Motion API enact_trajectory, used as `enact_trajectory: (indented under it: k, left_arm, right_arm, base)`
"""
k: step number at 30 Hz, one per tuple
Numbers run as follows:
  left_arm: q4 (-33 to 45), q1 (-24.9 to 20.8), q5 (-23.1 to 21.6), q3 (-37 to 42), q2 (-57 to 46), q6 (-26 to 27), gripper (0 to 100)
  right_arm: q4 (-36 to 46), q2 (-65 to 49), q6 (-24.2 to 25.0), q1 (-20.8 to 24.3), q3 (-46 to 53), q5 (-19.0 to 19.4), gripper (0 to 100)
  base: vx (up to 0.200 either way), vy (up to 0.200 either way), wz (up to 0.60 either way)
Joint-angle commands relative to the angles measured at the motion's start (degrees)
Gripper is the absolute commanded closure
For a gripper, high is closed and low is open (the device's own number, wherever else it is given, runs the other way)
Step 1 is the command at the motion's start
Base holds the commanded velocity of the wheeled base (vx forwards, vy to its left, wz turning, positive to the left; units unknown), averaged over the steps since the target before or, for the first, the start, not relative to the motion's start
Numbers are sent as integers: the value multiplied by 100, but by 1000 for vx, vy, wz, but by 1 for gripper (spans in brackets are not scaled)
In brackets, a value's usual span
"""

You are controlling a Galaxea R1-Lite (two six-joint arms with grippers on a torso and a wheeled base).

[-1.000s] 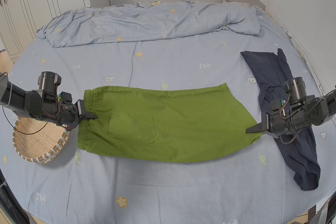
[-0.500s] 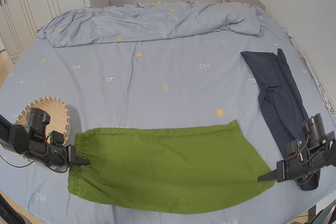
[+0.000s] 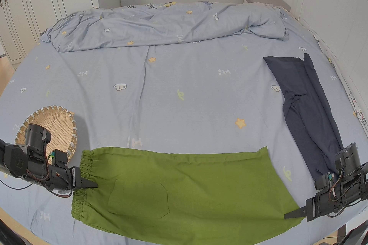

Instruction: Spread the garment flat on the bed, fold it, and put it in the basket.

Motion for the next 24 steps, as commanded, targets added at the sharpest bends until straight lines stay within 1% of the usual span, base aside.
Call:
enact_trajectory:
  k: [1,4,9,10,11,14,15,16,17,18,19,21,24]
  left_arm:
    - [-4,2,1,30,-50,-3,100]
    - [-4,2,19,21,-235,5,100]
    - [119,2,54,-32,-701,-3,100]
    - [259,37,54,-76,-973,14,100]
    - [268,46,54,-76,-991,14,100]
    - [734,266,63,-313,-1378,260,100]
    - [734,266,63,-313,-1378,260,100]
    - [1147,564,63,-515,-1430,673,100]
    - [1279,670,63,-585,-1430,805,100]
    - [1587,934,63,-788,-1386,1078,100]
    - [1780,1101,63,-911,-1360,1218,100]
    - [2140,1355,63,-1192,-1263,1376,100]
    - [2246,1382,63,-1289,-1246,1376,100]
  right_arm:
    - [-133,132,10,8,66,6,0]
    - [-265,124,10,-1,127,6,0]
    - [-291,132,10,-150,74,6,0]
    - [-291,124,-25,-317,-40,6,0]
    - [-291,124,-25,-326,-49,6,0]
    - [-291,97,18,-397,-576,6,0]
    - [-291,97,18,-397,-576,6,0]
    - [-265,89,71,-353,-910,-3,0]
    - [-256,97,71,-353,-1007,-3,0]
    - [-239,106,71,-353,-1226,-3,0]
    - [-239,141,71,-361,-1358,-3,0]
    - [-247,335,71,-344,-1525,6,0]
    - [-256,484,54,-282,-1490,6,0]
  base:
    - [0,0,0]
    - [0,0,0]
    - [0,0,0]
    - [0,0,0]
    - [0,0,0]
    - [0,0,0]
    - [0,0,0]
    - [0,0,0]
    - [0,0,0]
    - [0,0,0]
    - [0,0,0]
    - [0,0,0]
    - [0,0,0]
